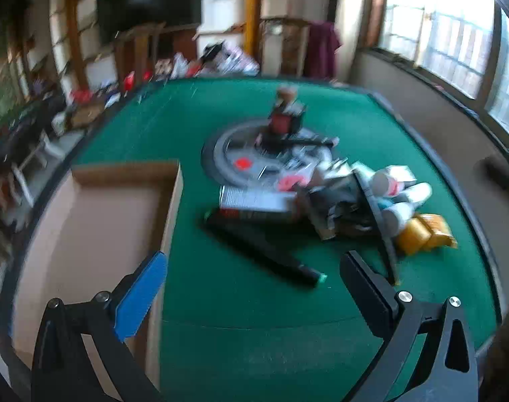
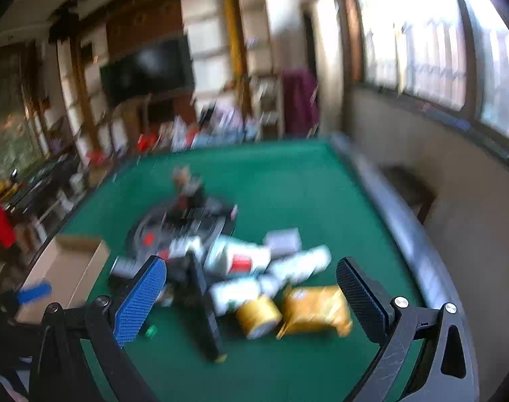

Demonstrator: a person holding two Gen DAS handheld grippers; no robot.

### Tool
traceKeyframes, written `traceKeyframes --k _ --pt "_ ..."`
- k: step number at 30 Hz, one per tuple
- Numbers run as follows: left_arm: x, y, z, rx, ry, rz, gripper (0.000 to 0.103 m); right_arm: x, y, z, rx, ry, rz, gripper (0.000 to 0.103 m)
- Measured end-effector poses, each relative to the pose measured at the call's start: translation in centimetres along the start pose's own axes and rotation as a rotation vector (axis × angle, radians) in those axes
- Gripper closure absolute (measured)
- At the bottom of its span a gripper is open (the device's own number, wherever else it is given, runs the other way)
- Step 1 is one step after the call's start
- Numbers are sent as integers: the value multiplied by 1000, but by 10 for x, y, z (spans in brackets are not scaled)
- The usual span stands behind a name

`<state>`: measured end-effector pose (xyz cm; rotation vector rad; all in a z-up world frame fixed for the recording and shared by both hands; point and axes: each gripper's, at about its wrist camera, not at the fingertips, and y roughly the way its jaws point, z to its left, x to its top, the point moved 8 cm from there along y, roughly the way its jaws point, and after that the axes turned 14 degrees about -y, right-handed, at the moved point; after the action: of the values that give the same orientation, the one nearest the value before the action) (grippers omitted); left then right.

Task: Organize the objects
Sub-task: 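Move both grippers toward the black markers lying beside the pile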

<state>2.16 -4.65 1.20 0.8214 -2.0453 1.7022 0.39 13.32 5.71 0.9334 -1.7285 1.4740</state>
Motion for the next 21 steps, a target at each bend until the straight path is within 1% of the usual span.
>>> traceKeyframes --k 1,2,3,4,5,6,8,9,11,13,15,16,17,18,19,20,21 --pt "-6 10 6 7 -30 27 0 1 -7 -3 -39 0 -42 0" --pt "-8 19 10 11 -70 57 0 0 -7 -4 -57 -2 -68 0" --pt "-5 20 11 12 -104 79 0 -3 -1 -2 -50 -17 -60 0" --pt "-6 26 10 21 -121 84 0 -4 4 -2 -40 -38 -7 0" --pt "-7 31 8 34 -116 80 0 -13 17 -1 -36 -51 61 0" --pt "-7 34 5 46 -103 70 0 -23 27 -3 -19 -40 106 0" --pt "-6 39 2 64 -82 65 0 -37 36 -8 32 18 121 0" --pt "-7 44 0 84 -74 67 0 -41 36 -13 41 43 121 0" --pt "-10 56 0 113 -72 76 0 -43 32 -21 39 67 104 0" --pt "-11 66 0 132 -68 98 1 -38 19 -30 8 71 50 0" --pt "-18 79 4 132 -78 147 5 -29 3 -35 -40 62 -19 0" --pt "-16 77 4 147 -58 113 10 -26 -2 -35 -46 62 -47 0" --pt "-16 76 4 133 -54 107 18 -25 -2 -34 -27 64 -57 0" --pt "-15 74 4 132 -50 106 32 -26 5 -30 13 64 -35 0" --pt "-14 70 6 121 -45 100 43 -31 15 -28 43 65 22 0" --pt "-15 69 8 117 -41 99 62 -38 27 -29 51 73 94 0" --pt "-15 66 13 110 -44 107 68 -44 34 -30 58 83 145 0"
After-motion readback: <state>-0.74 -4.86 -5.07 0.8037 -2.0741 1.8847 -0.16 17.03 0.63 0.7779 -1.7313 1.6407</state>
